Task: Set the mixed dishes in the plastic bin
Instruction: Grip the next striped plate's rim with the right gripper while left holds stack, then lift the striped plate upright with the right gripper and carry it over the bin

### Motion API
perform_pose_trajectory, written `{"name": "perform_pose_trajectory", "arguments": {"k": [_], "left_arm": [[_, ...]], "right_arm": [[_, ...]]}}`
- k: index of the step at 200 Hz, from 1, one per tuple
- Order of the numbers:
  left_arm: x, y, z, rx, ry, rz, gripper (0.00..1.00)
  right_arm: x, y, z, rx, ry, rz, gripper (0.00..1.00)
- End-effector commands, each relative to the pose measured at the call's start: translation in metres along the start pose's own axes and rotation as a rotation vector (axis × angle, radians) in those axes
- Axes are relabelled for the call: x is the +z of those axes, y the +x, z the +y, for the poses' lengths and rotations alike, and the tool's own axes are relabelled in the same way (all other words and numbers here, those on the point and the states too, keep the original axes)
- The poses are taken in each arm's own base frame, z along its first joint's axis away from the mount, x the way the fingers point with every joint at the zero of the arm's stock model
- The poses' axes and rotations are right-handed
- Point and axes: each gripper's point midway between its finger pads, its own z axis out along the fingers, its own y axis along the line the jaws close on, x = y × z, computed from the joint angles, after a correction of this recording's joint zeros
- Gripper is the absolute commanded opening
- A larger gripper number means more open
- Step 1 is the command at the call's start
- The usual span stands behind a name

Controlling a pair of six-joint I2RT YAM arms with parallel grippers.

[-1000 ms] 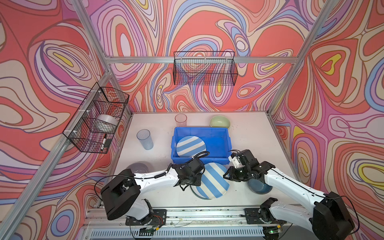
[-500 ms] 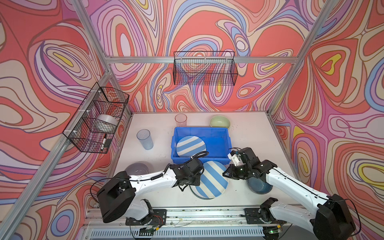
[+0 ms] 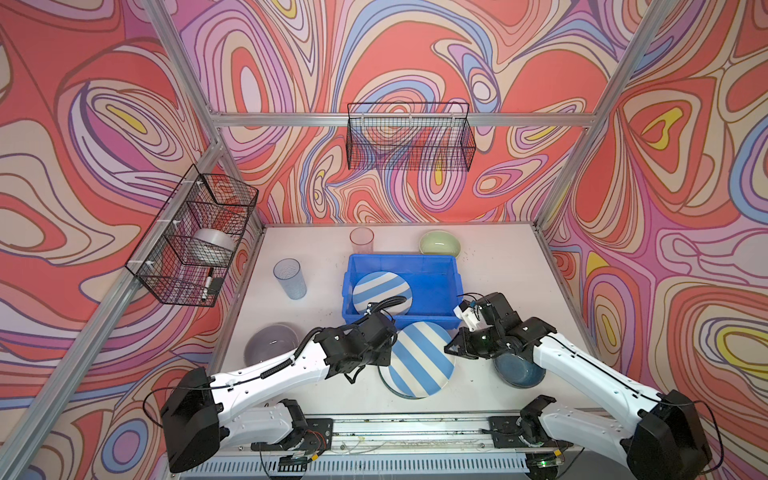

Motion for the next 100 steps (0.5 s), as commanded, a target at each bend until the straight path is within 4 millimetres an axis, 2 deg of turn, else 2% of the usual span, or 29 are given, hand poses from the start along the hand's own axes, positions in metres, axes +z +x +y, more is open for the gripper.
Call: {"name": "perform_pose_trajectory", "arguments": {"k": [1,70,100], "left_arm": [[-0.02,-0.006,0.021,-0.007,-0.082,-0.032,0.55],[-0.04,-0.019,0.064,-0.087,-0.1,-0.047,0.57],[-0.047,-0.028,0.078,-0.11,-0.113,-0.053,0.57]], "right_arm": [[-0.01,0.009,-0.002,-0.024,0.047,0.026,0.0],[-0.042,-0.013,0.036,-0.11,0.003,-0.042,0.0],[-0.058,-0.034,0.048,-0.158,0.032,-0.122,0.0]]}}
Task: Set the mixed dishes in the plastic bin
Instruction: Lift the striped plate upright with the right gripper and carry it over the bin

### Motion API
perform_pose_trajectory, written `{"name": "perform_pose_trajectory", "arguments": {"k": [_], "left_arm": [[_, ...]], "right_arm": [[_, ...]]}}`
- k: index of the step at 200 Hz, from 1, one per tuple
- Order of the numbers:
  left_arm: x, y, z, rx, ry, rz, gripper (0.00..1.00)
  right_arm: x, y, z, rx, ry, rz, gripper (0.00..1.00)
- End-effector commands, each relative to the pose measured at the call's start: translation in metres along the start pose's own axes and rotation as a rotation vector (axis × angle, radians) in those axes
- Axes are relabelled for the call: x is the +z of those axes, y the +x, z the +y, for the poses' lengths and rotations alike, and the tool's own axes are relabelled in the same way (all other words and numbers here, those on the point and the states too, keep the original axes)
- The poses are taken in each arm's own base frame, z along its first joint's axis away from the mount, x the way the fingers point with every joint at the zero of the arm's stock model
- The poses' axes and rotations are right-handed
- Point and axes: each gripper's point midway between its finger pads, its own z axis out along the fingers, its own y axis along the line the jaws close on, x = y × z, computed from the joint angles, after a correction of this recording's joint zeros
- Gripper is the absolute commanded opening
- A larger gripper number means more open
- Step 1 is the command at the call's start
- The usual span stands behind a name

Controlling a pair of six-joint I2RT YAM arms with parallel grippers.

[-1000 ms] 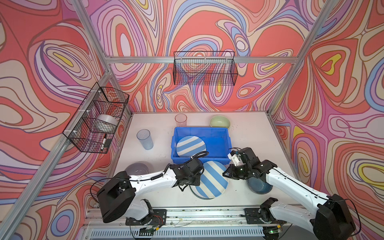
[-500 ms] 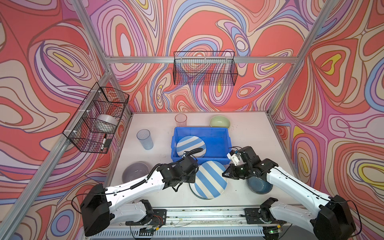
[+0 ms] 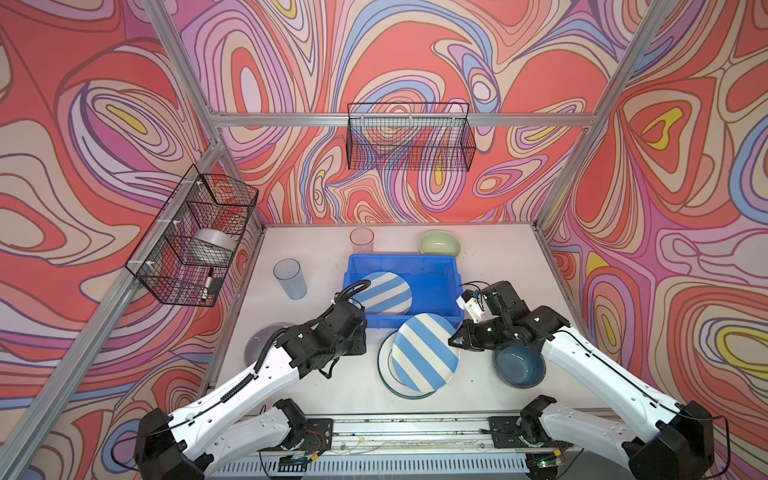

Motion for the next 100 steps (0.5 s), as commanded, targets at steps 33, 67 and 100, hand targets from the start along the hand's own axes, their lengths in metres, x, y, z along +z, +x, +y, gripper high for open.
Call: {"name": "perform_pose_trajectory", "arguments": {"k": [33,67,100], "left_arm": [[-0.007,-0.009,0.021,-0.009,-0.029,0.024,0.58],[-0.004,-0.022,0.028,-0.035,-0.029,0.025,0.59],[0.002,-0.041,0.036,-0.039,-0.049,0.018,0.59]], "right_arm": [[-0.029,-0.048,0.028,-0.108,0.009,-0.156,0.0],[-0.041,-0.093,0.035,-0.108,0.011,-0.297,0.0],[-0.042,-0.127,0.039,-0.102,0.001,-0.368,0.0]]}}
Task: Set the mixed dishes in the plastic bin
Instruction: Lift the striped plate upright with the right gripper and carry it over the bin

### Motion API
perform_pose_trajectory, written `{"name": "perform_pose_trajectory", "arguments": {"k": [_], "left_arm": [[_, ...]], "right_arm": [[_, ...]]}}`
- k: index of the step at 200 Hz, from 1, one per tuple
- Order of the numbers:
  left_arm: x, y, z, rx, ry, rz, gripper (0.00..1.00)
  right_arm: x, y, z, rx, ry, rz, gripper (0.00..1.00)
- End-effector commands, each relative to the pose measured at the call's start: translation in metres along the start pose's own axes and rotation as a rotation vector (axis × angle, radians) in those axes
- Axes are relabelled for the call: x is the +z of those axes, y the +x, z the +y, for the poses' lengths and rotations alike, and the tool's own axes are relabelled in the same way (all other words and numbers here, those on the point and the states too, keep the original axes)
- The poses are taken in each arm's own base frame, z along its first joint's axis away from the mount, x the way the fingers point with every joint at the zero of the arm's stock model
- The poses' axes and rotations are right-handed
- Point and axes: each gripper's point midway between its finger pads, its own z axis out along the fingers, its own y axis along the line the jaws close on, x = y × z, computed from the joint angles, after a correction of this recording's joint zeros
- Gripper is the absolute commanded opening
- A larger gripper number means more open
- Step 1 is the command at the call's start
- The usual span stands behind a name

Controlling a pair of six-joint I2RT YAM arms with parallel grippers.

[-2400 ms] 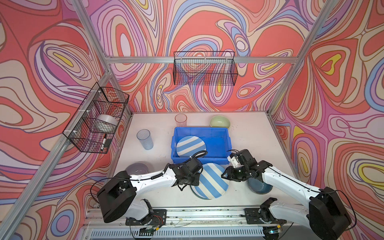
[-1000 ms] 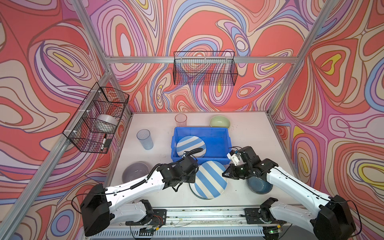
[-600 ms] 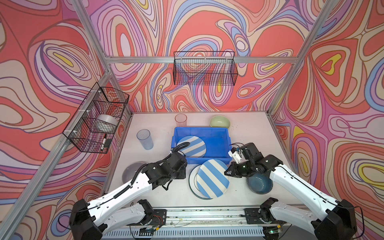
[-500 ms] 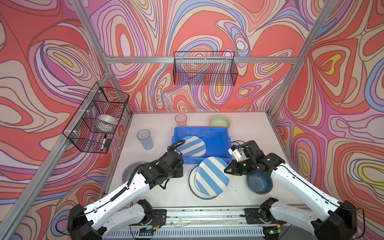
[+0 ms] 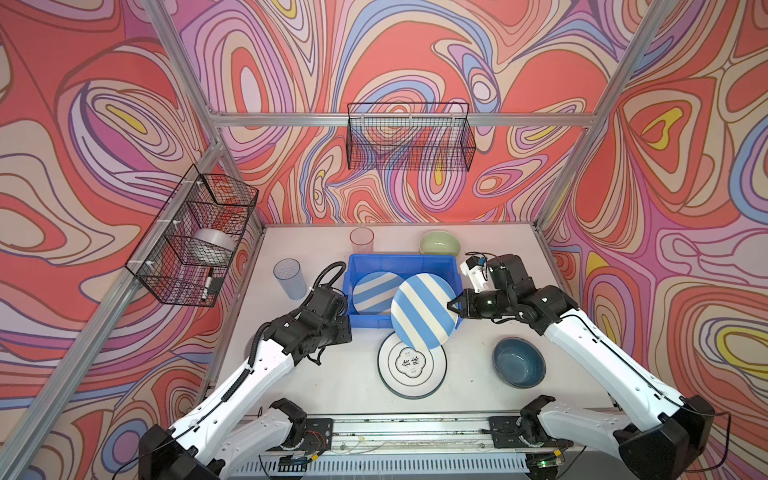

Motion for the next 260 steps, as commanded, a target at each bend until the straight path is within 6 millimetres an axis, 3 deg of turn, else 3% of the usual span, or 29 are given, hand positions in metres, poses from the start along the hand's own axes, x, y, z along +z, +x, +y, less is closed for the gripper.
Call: {"name": "perform_pose_trajectory", "arguments": {"k": [1,44,84,177,260], "left_arm": [[-0.001,-0.014,0.0,0.024,0.007,-0.003,0.59],[0.009,-0.042,-0.003,0.016,0.046,-0.025,0.58],[0.021,-0.06,-0.006,0.067,0.024,-0.01,0.58],[0.048,-0.073,-0.008,0.074,0.024,0.043,0.56],[0.073,-0.072,-0.008,0.083,0.018,0.085,0.5]], "right_arm": [[-0.002,-0.042,0.011,-0.023,-0.028,-0.13,0.0],[0.009,-0.078,-0.003,0.018,0.028,-0.234,0.0],[0.026,-0.095,-0.015,0.054,0.04,-0.267,0.0],[0.067,-0.106,-0.031,0.145,-0.098,-0.219,0.0],[0.114,-0.09,-0.052,0.184,-0.135,-0.123,0.0]]}}
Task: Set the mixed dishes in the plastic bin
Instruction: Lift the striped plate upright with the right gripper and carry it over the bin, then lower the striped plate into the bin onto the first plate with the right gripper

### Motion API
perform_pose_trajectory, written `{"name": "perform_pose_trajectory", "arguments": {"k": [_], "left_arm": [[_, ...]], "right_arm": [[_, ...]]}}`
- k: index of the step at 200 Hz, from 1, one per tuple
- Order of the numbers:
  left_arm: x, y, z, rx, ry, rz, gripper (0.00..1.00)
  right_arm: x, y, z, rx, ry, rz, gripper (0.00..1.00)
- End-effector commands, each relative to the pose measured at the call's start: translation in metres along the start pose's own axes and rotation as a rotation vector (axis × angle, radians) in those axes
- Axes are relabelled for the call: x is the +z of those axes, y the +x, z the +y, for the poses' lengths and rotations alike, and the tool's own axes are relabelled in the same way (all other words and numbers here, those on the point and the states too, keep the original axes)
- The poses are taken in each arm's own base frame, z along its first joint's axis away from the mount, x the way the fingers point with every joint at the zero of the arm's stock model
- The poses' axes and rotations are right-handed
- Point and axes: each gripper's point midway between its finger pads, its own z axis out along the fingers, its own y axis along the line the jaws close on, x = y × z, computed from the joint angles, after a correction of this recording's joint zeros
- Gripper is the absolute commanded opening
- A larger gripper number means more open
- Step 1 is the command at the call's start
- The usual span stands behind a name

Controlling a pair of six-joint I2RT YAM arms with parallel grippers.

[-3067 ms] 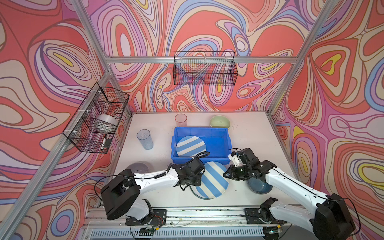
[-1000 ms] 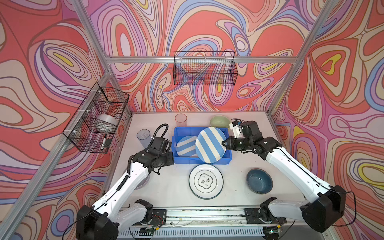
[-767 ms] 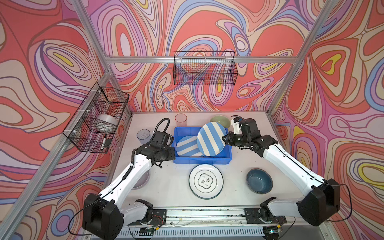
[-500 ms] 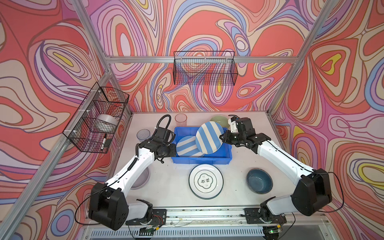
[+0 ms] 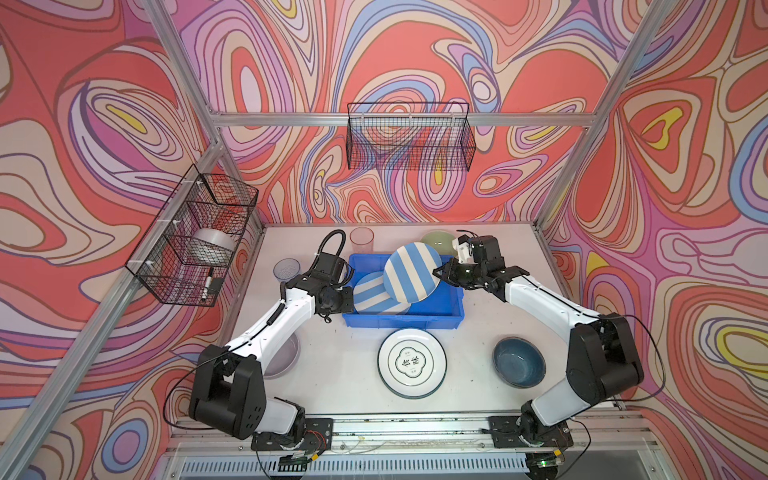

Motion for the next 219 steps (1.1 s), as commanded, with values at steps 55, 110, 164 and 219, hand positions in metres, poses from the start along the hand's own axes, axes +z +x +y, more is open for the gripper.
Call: {"name": "perform_pose_trajectory", "arguments": {"k": [55,110,164,219], "left_arm": [[0.005,-0.013,-0.006,0.011,0.026,-0.022,0.46],[0.007,-0.011,-0.006,0.016,0.026,-0.015,0.41],[0.01,-0.006,-0.007,0.008,0.041,-0.002,0.37],[0.011,-0.001,-0.01,-0.001,0.067,0.006,0.34]], "right_arm": [[0.034,0.009,-0.017,0.026,-0.036,0.051,0.0],[0.055,0.021,-0.03,0.049,-0.028,0.098,0.0],[0.068,0.031,-0.031,0.06,-0.032,0.134,0.0],[0.087,0.045,-0.034,0.056,-0.015,0.19,0.0]]}}
